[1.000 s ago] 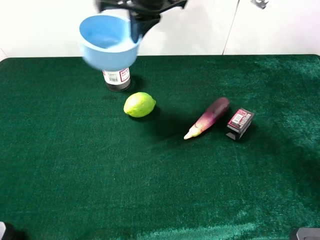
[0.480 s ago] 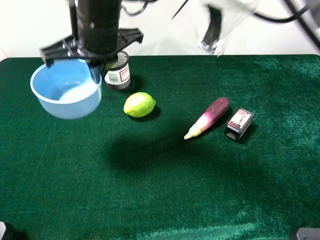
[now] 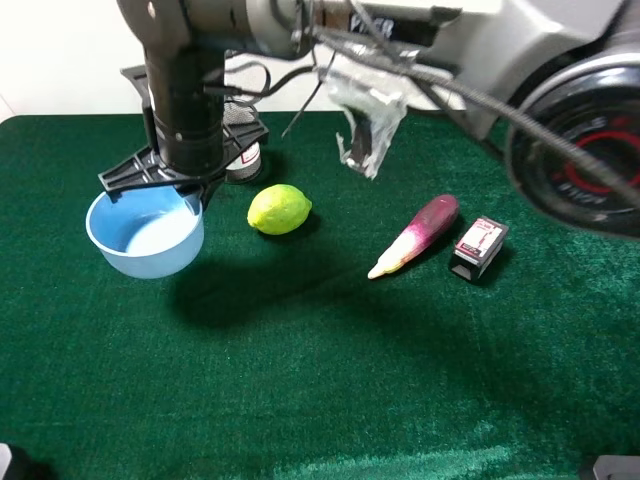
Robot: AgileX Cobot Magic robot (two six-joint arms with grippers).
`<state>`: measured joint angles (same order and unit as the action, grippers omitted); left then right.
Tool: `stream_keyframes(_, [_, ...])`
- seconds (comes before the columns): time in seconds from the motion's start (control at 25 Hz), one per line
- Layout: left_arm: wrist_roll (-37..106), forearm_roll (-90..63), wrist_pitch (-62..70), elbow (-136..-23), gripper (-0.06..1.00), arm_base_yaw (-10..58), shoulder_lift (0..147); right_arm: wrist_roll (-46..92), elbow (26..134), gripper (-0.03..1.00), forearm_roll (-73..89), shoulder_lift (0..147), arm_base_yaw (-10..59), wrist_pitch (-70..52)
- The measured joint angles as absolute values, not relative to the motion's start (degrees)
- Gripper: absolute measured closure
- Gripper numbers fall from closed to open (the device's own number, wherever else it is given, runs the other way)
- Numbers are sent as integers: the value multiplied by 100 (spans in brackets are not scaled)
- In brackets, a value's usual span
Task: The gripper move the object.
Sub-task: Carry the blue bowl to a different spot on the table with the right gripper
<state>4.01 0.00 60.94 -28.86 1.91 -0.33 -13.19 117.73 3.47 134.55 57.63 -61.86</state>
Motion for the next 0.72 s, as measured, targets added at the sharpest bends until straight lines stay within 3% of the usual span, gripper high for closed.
stream_keyframes(0.72, [401, 38, 6094, -2886, -5, 191, -33, -1319, 11773, 99, -311, 14160, 5763, -5855])
